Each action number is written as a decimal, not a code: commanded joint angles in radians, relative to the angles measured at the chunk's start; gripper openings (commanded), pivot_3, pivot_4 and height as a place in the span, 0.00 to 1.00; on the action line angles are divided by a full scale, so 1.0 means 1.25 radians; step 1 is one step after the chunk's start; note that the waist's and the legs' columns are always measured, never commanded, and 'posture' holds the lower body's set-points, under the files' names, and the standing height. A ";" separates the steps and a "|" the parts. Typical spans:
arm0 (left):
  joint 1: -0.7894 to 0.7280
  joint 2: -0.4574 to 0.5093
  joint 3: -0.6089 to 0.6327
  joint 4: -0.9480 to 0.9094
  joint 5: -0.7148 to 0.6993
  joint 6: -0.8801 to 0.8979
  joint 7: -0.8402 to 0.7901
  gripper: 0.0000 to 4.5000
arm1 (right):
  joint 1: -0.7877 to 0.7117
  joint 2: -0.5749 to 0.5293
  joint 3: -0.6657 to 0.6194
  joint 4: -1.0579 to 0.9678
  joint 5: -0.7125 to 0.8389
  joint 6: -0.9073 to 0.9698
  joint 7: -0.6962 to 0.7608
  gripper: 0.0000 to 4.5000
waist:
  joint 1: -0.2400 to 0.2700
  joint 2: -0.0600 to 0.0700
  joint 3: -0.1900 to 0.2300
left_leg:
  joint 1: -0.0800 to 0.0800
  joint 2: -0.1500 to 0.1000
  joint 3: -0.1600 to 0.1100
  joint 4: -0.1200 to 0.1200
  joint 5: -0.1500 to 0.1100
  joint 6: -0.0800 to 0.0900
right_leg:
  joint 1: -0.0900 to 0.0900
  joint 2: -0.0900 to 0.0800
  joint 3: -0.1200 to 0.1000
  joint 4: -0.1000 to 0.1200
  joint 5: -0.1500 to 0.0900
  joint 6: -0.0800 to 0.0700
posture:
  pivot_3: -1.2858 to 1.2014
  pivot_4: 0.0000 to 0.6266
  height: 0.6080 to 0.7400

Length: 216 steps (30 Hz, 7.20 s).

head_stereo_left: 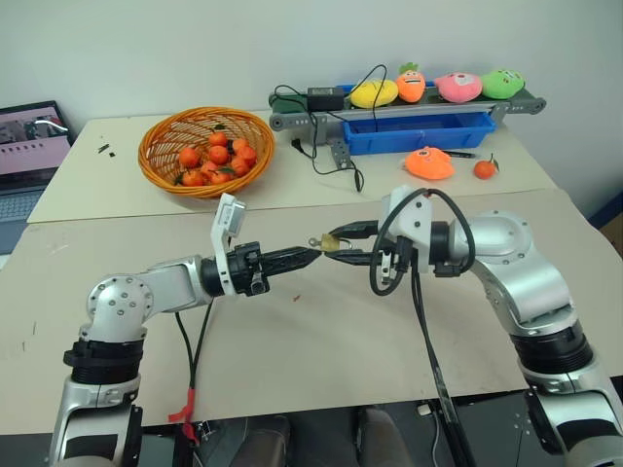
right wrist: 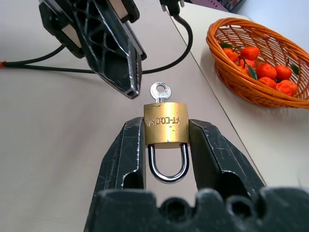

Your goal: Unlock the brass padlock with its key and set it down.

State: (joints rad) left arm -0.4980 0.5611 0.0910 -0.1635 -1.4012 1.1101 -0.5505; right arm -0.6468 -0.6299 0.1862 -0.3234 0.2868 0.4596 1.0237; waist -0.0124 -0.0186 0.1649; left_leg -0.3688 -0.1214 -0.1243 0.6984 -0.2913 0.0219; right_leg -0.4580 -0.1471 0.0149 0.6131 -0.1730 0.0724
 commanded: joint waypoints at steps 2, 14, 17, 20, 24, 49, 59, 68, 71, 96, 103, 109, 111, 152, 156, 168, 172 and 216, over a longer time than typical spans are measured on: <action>-0.017 -0.010 0.010 -0.005 0.047 -0.027 -0.046 0.01 | -0.014 -0.003 -0.010 -0.023 0.007 -0.001 -0.004 0.20 | 0.000 0.000 0.000 | 0.000 0.000 0.000 0.000 0.000 0.000 | 0.000 0.000 0.000 0.000 0.000 0.000 | 0.52 0.24 1.00; -0.026 0.038 0.116 0.109 -0.022 0.061 0.017 0.01 | -0.010 -0.016 -0.012 -0.013 0.002 -0.010 0.003 0.20 | -0.001 0.000 0.000 | 0.000 0.000 0.000 0.000 0.000 0.000 | 0.000 0.000 0.000 0.000 0.000 0.000 | 0.52 0.24 1.00; -0.042 0.029 0.135 0.153 -0.041 0.081 0.048 0.01 | -0.011 -0.017 -0.011 -0.011 0.001 -0.014 0.004 0.20 | 0.000 0.000 0.000 | 0.000 0.000 0.000 0.000 0.000 0.000 | 0.000 0.000 0.000 0.000 0.000 0.000 | 0.52 0.24 1.00; -0.053 0.012 0.137 0.173 -0.049 0.094 0.076 0.01 | -0.011 -0.016 -0.012 -0.010 0.000 -0.014 0.005 0.20 | 0.000 0.000 0.000 | 0.000 0.000 0.000 0.000 0.000 0.000 | 0.000 0.000 0.000 0.000 0.000 0.000 | 0.52 0.24 1.00; -0.063 -0.011 0.124 0.181 -0.047 0.110 0.078 0.01 | -0.012 -0.014 -0.012 -0.010 -0.002 -0.014 0.004 0.20 | 0.000 0.000 0.000 | 0.000 0.000 0.000 0.000 0.000 0.000 | 0.000 0.000 0.000 0.000 0.000 0.000 | 0.52 0.24 1.00; -0.125 -0.095 0.103 0.233 0.001 0.169 0.092 0.50 | -0.018 -0.015 -0.010 -0.020 -0.003 0.000 -0.004 0.20 | -0.001 0.000 0.000 | 0.000 0.000 0.000 0.000 0.000 0.000 | 0.000 0.000 0.000 0.000 0.000 0.000 | 0.52 0.24 1.00; -0.136 -0.121 0.118 0.223 -0.013 0.189 0.124 0.45 | -0.013 -0.016 -0.011 -0.019 -0.005 -0.006 -0.004 0.20 | 0.000 0.000 0.000 | 0.000 0.000 0.000 0.000 0.000 0.000 | 0.000 0.000 0.000 0.000 0.000 0.000 | 0.52 0.24 1.00; -0.140 -0.125 0.122 0.221 -0.029 0.192 0.135 0.01 | -0.013 -0.015 -0.011 -0.018 -0.007 -0.007 -0.003 0.20 | -0.001 0.000 0.000 | 0.000 0.000 0.000 0.000 0.000 0.000 | 0.000 0.000 0.000 0.000 0.000 0.000 | 0.52 0.24 1.00; -0.139 -0.126 0.123 0.210 -0.033 0.193 0.136 0.01 | -0.014 -0.015 -0.010 -0.018 -0.008 -0.006 -0.003 0.20 | 0.000 0.000 0.000 | 0.000 0.000 0.000 0.000 0.000 0.000 | 0.000 0.000 0.000 0.000 0.000 0.000 | 0.52 0.24 1.00; -0.103 0.033 -0.124 -0.017 0.350 -0.072 -0.329 0.01 | -0.019 -0.017 -0.011 -0.018 -0.003 -0.005 0.001 0.20 | 0.000 0.000 0.000 | 0.000 0.000 0.000 0.000 0.000 0.000 | 0.000 0.000 0.000 0.000 0.000 0.000 | 0.52 0.24 1.00; -0.124 0.031 -0.171 -0.013 0.455 -0.162 -0.382 0.01 | -0.016 -0.022 -0.012 -0.021 0.000 -0.004 0.002 0.20 | 0.000 0.000 0.000 | 0.000 0.000 0.000 0.000 0.000 0.000 | 0.000 0.000 0.000 0.000 0.000 0.000 | 0.52 0.24 1.00; -0.135 0.029 -0.183 -0.014 0.515 -0.209 -0.398 0.01 | -0.012 -0.024 -0.011 -0.023 0.001 -0.005 0.000 0.20 | -0.001 0.000 0.000 | 0.000 0.000 0.000 0.000 0.000 0.000 | 0.000 0.000 0.000 0.000 0.000 0.000 | 0.52 0.24 1.00; -0.135 0.028 -0.188 -0.017 0.541 -0.236 -0.400 0.01 | -0.014 -0.023 -0.009 -0.023 0.001 -0.005 0.000 0.20 | -0.001 0.000 0.000 | 0.000 0.000 0.000 0.000 0.000 0.000 | 0.000 0.000 0.000 0.000 0.000 0.000 | 0.52 0.24 1.00; -0.178 -0.141 -0.007 0.100 0.462 0.159 -0.131 0.01 | -0.022 -0.016 -0.010 -0.028 -0.006 0.007 0.009 0.20 | -0.001 0.000 0.000 | 0.000 0.000 0.000 0.001 0.000 0.001 | 0.000 0.000 -0.001 0.000 0.000 0.001 | 0.52 0.24 1.00; -0.231 -0.191 0.090 0.164 0.434 0.290 -0.041 0.01 | -0.023 -0.016 -0.008 -0.027 -0.008 0.005 0.008 0.20 | -0.001 0.000 0.000 | 0.000 0.000 0.000 0.002 0.000 0.001 | 0.000 0.000 -0.001 0.001 0.001 0.001 | 0.52 0.24 1.00; -0.329 -0.238 0.237 0.399 0.267 0.403 0.184 0.01 | -0.022 -0.015 -0.007 -0.027 -0.010 0.004 0.003 0.20 | 0.000 0.000 0.000 | 0.000 0.000 0.000 0.002 0.000 0.001 | 0.000 0.000 0.000 0.001 0.001 0.001 | 0.52 0.24 1.00; -0.379 -0.276 0.347 0.489 0.254 0.403 0.347 0.01 | -0.022 -0.017 -0.006 -0.027 -0.010 0.003 0.002 0.20 | 0.000 0.000 0.000 | 0.000 0.000 0.000 0.003 0.000 0.001 | 0.000 0.000 0.000 0.001 0.001 0.001 | 0.52 0.24 1.00; -0.228 -0.085 0.155 0.199 0.149 0.316 0.020 0.75 | -0.023 -0.045 -0.031 0.024 -0.014 -0.029 0.012 0.20 | -0.001 -0.001 0.000 | -0.001 0.000 0.001 0.003 -0.001 0.001 | 0.000 0.000 0.000 0.000 0.002 0.002 | 0.52 0.24 1.00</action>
State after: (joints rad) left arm -0.7508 0.4667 0.2464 0.0756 -1.1802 1.4794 -0.5622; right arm -0.6595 -0.6775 0.1827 -0.2583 0.2576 0.4474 1.0396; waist -0.0138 -0.0193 0.1650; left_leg -0.3699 -0.1218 -0.1235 0.7022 -0.2922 0.0233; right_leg -0.4579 -0.1472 0.0153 0.6133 -0.1710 0.0746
